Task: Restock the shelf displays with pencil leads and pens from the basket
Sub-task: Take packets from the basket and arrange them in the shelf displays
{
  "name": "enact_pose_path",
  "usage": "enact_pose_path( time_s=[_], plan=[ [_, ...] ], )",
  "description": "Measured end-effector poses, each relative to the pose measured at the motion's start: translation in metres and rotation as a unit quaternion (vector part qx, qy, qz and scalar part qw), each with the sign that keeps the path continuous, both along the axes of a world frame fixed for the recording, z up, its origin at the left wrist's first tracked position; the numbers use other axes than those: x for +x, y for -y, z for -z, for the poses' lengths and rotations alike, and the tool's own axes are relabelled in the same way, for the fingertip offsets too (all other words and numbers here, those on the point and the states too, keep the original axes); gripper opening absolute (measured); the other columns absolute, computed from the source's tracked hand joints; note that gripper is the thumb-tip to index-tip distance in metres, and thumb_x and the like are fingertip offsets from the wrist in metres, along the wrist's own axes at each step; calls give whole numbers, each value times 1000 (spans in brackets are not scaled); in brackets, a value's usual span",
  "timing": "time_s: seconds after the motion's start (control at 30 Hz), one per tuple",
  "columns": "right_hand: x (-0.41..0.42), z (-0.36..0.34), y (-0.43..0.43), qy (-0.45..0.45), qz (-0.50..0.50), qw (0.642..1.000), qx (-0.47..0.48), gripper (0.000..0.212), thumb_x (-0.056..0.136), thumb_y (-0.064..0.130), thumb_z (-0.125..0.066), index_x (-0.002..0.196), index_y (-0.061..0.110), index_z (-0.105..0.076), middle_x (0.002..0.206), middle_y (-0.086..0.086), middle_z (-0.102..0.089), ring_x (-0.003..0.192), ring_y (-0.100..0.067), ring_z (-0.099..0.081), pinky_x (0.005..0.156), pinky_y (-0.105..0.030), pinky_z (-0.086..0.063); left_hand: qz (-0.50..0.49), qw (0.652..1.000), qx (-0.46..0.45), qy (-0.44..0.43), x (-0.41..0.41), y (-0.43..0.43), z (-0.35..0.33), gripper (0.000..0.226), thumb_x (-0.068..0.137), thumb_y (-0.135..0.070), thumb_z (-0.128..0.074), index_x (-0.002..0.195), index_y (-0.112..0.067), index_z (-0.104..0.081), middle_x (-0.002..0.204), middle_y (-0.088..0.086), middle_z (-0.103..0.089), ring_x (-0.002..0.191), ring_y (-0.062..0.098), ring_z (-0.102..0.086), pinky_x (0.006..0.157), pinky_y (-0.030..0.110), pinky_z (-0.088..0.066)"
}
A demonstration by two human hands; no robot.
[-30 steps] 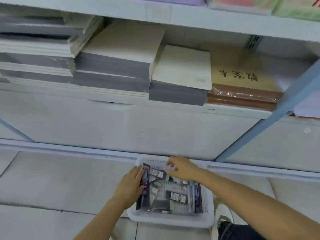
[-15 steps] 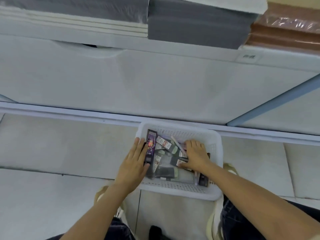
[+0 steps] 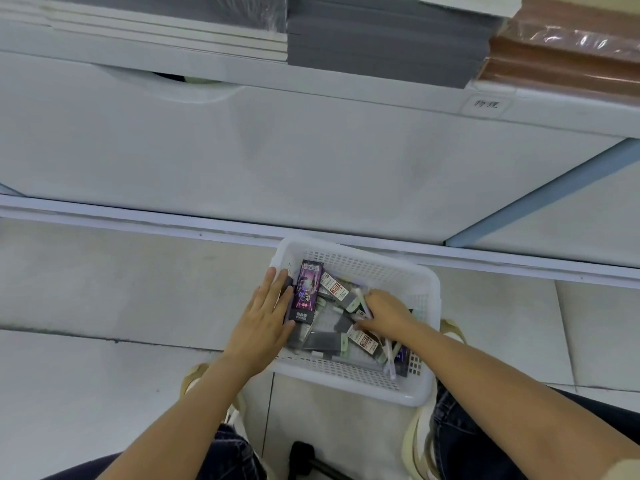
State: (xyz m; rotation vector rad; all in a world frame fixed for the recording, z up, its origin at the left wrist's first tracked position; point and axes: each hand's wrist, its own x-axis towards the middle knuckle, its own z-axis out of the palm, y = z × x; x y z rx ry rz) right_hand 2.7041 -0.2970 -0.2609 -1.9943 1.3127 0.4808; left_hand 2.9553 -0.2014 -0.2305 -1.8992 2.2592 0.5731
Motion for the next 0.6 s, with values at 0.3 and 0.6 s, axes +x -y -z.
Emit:
enact_pose_path(
  time_s=[0.3,0.6],
  plan=[
    [-9,-42,24,140,58,988,11,27,98,39,-51,74,28,-44,75,7,-47,63,-6,-44,56,-16,-33,-56,984,-136,-102,-15,11,-23,29,95,-17,-56,121,-7,-63,134,18,-54,131,41,-42,106,52,-39],
    [37,-78,12,299,135,941,76,15,94,35,-59,95,24,-70,88,8,-69,85,-10,-67,74,-19,-52,-390,660,231,-599,-66,33,-58,31,99,-37,-50,127,-25,-53,113,3,-68,98,13,-68,70,23,-56]
  ],
)
